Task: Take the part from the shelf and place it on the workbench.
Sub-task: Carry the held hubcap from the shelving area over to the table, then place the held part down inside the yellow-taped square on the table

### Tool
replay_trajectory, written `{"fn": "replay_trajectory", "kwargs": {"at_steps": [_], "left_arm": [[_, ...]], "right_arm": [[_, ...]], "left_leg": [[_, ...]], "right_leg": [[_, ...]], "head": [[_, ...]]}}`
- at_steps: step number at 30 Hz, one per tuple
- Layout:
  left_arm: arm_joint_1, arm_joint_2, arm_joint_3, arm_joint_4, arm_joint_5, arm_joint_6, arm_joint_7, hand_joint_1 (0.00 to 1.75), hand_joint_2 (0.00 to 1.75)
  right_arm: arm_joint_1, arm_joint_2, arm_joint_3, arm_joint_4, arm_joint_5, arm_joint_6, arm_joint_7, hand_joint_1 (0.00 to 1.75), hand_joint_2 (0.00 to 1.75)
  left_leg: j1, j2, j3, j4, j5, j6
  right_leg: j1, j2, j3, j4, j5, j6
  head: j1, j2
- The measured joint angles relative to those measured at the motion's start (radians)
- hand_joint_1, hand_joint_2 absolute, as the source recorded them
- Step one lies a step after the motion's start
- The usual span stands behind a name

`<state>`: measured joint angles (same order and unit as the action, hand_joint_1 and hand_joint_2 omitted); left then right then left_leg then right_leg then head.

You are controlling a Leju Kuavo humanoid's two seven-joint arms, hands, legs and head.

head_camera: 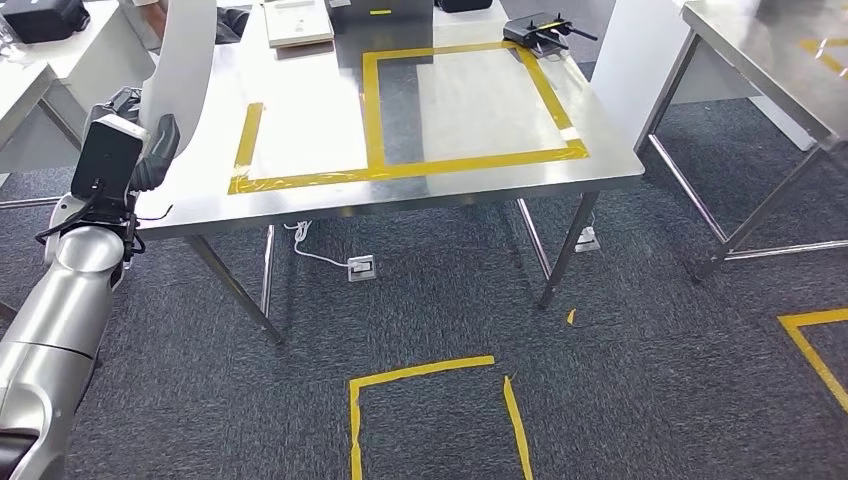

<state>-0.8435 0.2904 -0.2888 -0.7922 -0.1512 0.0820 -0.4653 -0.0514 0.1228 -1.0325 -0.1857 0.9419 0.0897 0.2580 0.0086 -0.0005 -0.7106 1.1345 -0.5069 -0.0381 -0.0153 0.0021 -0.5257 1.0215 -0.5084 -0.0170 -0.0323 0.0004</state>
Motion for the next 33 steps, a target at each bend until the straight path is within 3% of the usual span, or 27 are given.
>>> {"fn": "replay_trajectory", "kwargs": {"at_steps": [2, 3, 6, 8, 10, 12, 13, 14, 16, 17, 18, 20, 22, 23, 25, 27, 28, 31, 33], "left_arm": [[0.002, 0.001, 0.000, -0.001, -0.008, 0.000, 0.003, 1.75, 1.75], [0.004, 0.001, 0.000, -0.003, -0.013, 0.000, 0.004, 1.75, 1.75], [0.003, 0.000, 0.000, -0.013, -0.022, 0.000, 0.006, 1.75, 1.75], [0.002, -0.002, 0.000, -0.018, -0.030, 0.000, 0.006, 1.75, 1.75], [0.005, -0.004, -0.001, -0.018, -0.037, -0.001, 0.007, 1.75, 1.75], [0.008, -0.007, -0.002, -0.018, -0.044, -0.003, 0.008, 1.75, 1.75], [0.009, -0.009, -0.003, -0.018, -0.047, -0.004, 0.008, 1.75, 1.75], [0.009, -0.011, -0.003, -0.018, -0.050, -0.006, 0.008, 1.75, 1.75], [0.008, -0.015, -0.004, -0.016, -0.054, -0.009, 0.008, 1.75, 1.75], [0.007, -0.017, -0.004, -0.014, -0.056, -0.011, 0.009, 1.75, 1.75], [0.007, -0.019, -0.005, -0.012, -0.059, -0.014, 0.010, 1.75, 1.75], [0.005, -0.020, -0.006, -0.011, -0.067, -0.018, 0.012, 1.75, 1.75], [0.001, -0.020, -0.009, -0.008, -0.075, -0.021, 0.011, 1.75, 1.75], [-0.002, -0.021, -0.011, -0.004, -0.079, -0.022, 0.010, 1.75, 1.75], [-0.008, -0.025, -0.016, 0.009, -0.088, -0.026, 0.010, 1.75, 1.75], [-0.008, -0.032, -0.021, 0.023, -0.096, -0.031, 0.010, 1.75, 1.75], [-0.008, -0.036, -0.023, 0.030, -0.098, -0.034, 0.010, 1.75, 1.75], [-0.018, -0.054, -0.037, 0.061, -0.109, -0.048, 0.012, 1.75, 1.75], [-0.031, -0.072, -0.053, 0.096, -0.122, -0.063, 0.018, 1.75, 1.75]], "right_arm": [[-0.001, 0.000, 0.000, 0.000, 0.001, 0.000, -0.002, 0.00, 0.00], [-0.002, 0.000, -0.001, 0.000, 0.001, -0.001, -0.001, 0.00, 0.00], [-0.006, 0.000, -0.001, 0.000, 0.002, -0.001, 0.003, 0.00, 0.00], [-0.008, 0.000, -0.001, 0.000, 0.002, -0.001, 0.001, 0.00, 0.00], [-0.007, 0.000, -0.002, 0.000, 0.002, 0.000, -0.003, 0.00, 0.00], [-0.005, 0.000, -0.004, 0.000, 0.002, -0.001, -0.003, 0.00, 0.00], [-0.005, 0.000, -0.006, 0.000, 0.002, -0.001, -0.003, 0.00, 0.00], [-0.004, 0.000, -0.007, 0.000, 0.002, -0.002, -0.003, 0.00, 0.00], [-0.003, 0.000, -0.008, 0.000, 0.002, -0.002, -0.005, 0.00, 0.00], [-0.002, 0.000, -0.009, 0.000, 0.002, -0.002, -0.006, 0.00, 0.00], [-0.001, -0.001, -0.009, 0.000, 0.002, -0.002, -0.007, 0.00, 0.00], [-0.002, 0.000, -0.010, 0.000, 0.002, -0.002, -0.003, 0.00, 0.00], [-0.004, 0.001, -0.011, 0.000, 0.002, -0.002, 0.000, 0.00, 0.00], [-0.005, 0.001, -0.012, 0.000, 0.002, -0.002, 0.000, 0.00, 0.00], [-0.005, 0.001, -0.013, 0.000, 0.002, -0.002, -0.001, 0.00, 0.00], [-0.005, 0.001, -0.014, 0.000, 0.002, -0.002, 0.000, 0.00, 0.00], [-0.004, 0.001, -0.015, 0.000, 0.002, -0.002, 0.000, 0.00, 0.00], [-0.004, 0.001, -0.016, 0.000, 0.002, -0.003, -0.001, 0.00, 0.00], [-0.006, 0.001, -0.016, 0.000, 0.002, -0.004, -0.006, 0.00, 0.00]], "left_leg": [[-0.002, 0.009, 0.013, -0.088, 0.114, 0.010], [-0.003, 0.010, 0.016, -0.105, 0.138, 0.018], [-0.002, 0.004, 0.034, -0.103, 0.124, 0.044], [-0.003, 0.001, 0.051, -0.103, 0.110, 0.058], [-0.007, -0.003, 0.067, -0.103, 0.092, 0.066], [-0.012, -0.008, 0.089, -0.103, 0.073, 0.069], [-0.014, -0.010, 0.103, -0.103, 0.062, 0.069], [-0.016, -0.012, 0.117, -0.103, 0.051, 0.068], [-0.021, -0.013, 0.140, -0.102, 0.029, 0.064], [-0.023, -0.015, 0.147, -0.102, 0.018, 0.061], [-0.024, -0.017, 0.152, -0.099, 0.012, 0.056], [-0.026, -0.021, 0.157, -0.090, 0.011, 0.044], [-0.026, -0.019, 0.138, -0.042, 0.015, 0.033], [-0.025, -0.017, 0.112, 0.005, 0.006, 0.027], [-0.017, -0.013, 0.038, 0.117, -0.040, 0.016], [-0.009, -0.010, -0.015, 0.168, -0.076, 0.007], [-0.006, -0.008, -0.018, 0.146, -0.062, 0.004], [-0.001, -0.005, 0.030, -0.040, 0.077, 0.003], [-0.003, -0.006, 0.050, -0.109, 0.118, 0.015]], "right_leg": [[0.002, 0.000, 0.021, 0.002, -0.028, 0.012], [0.004, 0.000, 0.029, 0.006, -0.036, 0.019], [0.004, -0.002, 0.019, 0.052, -0.031, 0.036], [0.002, -0.003, -0.044, 0.151, -0.037, 0.042], [0.002, -0.002, -0.128, 0.258, -0.089, 0.046], [0.005, -0.002, -0.184, 0.288, -0.133, 0.042], [0.008, -0.002, -0.191, 0.260, -0.125, 0.036], [0.012, -0.002, -0.185, 0.206, -0.088, 0.028], [0.023, 0.000, -0.162, 0.079, 0.028, 0.009], [0.028, 0.003, -0.151, 0.037, 0.070, 0.002], [0.030, 0.005, -0.146, 0.013, 0.095, -0.003], [0.027, 0.006, -0.130, 0.002, 0.099, -0.009], [0.021, 0.006, -0.106, -0.007, 0.095, -0.019], [0.018, 0.006, -0.094, -0.010, 0.089, -0.022], [0.016, 0.006, -0.078, -0.012, 0.074, -0.025], [0.013, 0.007, -0.061, -0.011, 0.058, -0.023], [0.012, 0.008, -0.051, -0.011, 0.049, -0.020], [0.009, 0.009, -0.020, -0.007, 0.022, -0.008], [0.010, 0.009, -0.016, -0.003, 0.007, 0.005]], "head": [[-0.001, 0.000], [-0.001, 0.000], [0.001, 0.000], [0.002, 0.000], [0.003, 0.000], [0.004, 0.000], [0.004, 0.000], [0.005, 0.000], [0.005, 0.000], [0.005, 0.000], [0.005, 0.000], [0.005, 0.000], [0.002, 0.000], [0.000, 0.000], [-0.003, 0.000], [-0.003, 0.000], [-0.003, 0.000], [-0.003, 0.000], [-0.003, 0.000]]}}
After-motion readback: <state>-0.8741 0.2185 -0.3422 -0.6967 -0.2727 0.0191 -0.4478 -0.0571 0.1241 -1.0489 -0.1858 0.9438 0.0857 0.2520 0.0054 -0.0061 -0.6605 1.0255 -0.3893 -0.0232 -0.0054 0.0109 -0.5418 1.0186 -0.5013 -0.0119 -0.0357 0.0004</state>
